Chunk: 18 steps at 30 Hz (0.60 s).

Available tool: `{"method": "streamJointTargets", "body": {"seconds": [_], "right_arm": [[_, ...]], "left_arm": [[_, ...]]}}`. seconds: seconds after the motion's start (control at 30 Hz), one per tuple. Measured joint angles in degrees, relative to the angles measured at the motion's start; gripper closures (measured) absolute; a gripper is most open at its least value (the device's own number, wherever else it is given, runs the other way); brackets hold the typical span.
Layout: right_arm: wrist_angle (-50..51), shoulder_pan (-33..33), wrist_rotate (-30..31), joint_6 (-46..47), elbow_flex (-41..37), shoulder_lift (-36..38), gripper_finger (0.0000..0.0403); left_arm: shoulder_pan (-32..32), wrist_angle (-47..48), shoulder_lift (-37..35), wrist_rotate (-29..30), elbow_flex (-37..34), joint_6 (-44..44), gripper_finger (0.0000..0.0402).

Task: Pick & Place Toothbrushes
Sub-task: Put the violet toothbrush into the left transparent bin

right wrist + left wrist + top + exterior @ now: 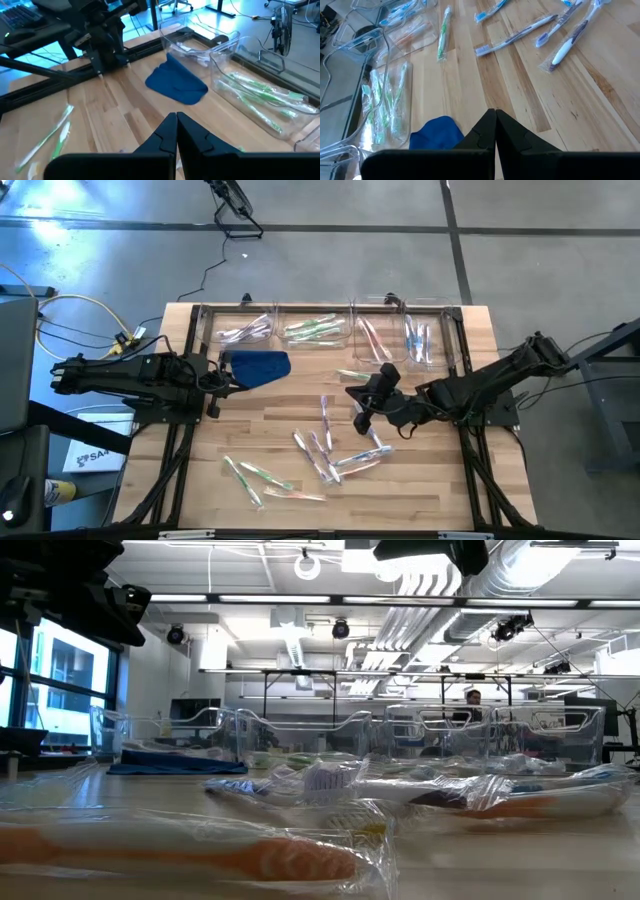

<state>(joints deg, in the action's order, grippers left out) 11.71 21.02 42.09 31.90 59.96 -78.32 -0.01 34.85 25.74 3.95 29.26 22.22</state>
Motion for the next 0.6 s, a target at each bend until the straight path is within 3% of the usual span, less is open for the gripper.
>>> {"method": "streamJointTargets", "body": {"seconds": [0.1, 0.37, 0.47, 0.6], "right_arm": [[0.37, 0.0, -0.6, -1.09, 0.01, 0.0, 0.0401], [0.93, 0.0, -11.1, -6.82, -0.01, 0.0, 0.0401], [0.93, 0.0, -12.09, -9.63, 0.01, 0.0, 0.0401], [2.54, -0.29, -14.09, -17.75, 0.01, 0.0, 0.0401]], "left_arm": [[-0.01, 0.0, 0.0, 0.08, 0.0, -0.01, 0.04], [-0.02, 0.0, 0.02, 0.13, 0.0, -0.02, 0.04], [-0.01, -0.15, 0.01, 0.23, 0.0, -0.01, 0.04], [-0.01, -1.15, 0.01, 0.31, 0.01, -0.01, 0.04]]}}
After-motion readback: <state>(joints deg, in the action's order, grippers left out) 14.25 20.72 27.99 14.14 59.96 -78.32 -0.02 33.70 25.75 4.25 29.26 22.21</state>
